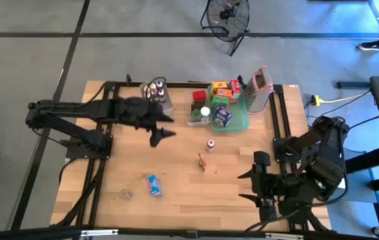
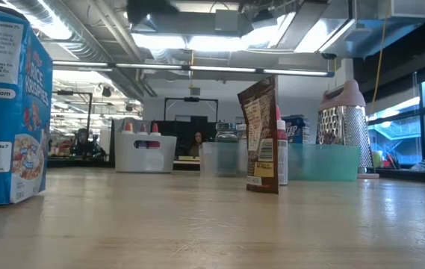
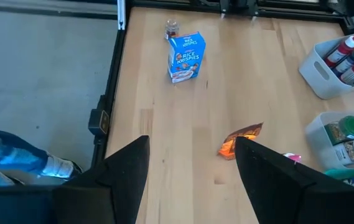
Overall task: Pick & Place Kitchen Items
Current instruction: Put the orange seasoning pack into the white bin
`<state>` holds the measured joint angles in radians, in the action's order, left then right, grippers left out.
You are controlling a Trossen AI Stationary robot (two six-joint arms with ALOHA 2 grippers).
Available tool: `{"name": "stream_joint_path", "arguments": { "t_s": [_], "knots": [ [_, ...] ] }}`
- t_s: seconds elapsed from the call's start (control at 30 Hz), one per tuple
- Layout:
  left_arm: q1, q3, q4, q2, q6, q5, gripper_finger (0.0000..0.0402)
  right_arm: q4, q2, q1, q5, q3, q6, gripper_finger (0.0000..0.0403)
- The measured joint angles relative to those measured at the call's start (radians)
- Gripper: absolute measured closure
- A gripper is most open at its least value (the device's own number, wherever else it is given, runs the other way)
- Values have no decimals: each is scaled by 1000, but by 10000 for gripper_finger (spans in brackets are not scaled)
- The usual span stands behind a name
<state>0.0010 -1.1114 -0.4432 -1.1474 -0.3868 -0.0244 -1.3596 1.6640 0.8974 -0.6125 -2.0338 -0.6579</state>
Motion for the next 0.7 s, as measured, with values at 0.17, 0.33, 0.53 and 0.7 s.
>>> {"name": "stream_joint_path", "arguments": {
  "t_s": [0.17,0.33,0.53,0.7],
  "knots": [
    [-189,0,50,-29,-3,-19,107,6,23,0,-1,0,29,165],
    [-309,0,84,-105,28,-209,107,38,36,1,19,0,45,165],
    [-341,0,208,-224,178,-276,107,87,52,21,50,0,45,165],
    [-300,0,322,-300,240,-210,107,114,60,43,49,0,39,165]
  ]
}}
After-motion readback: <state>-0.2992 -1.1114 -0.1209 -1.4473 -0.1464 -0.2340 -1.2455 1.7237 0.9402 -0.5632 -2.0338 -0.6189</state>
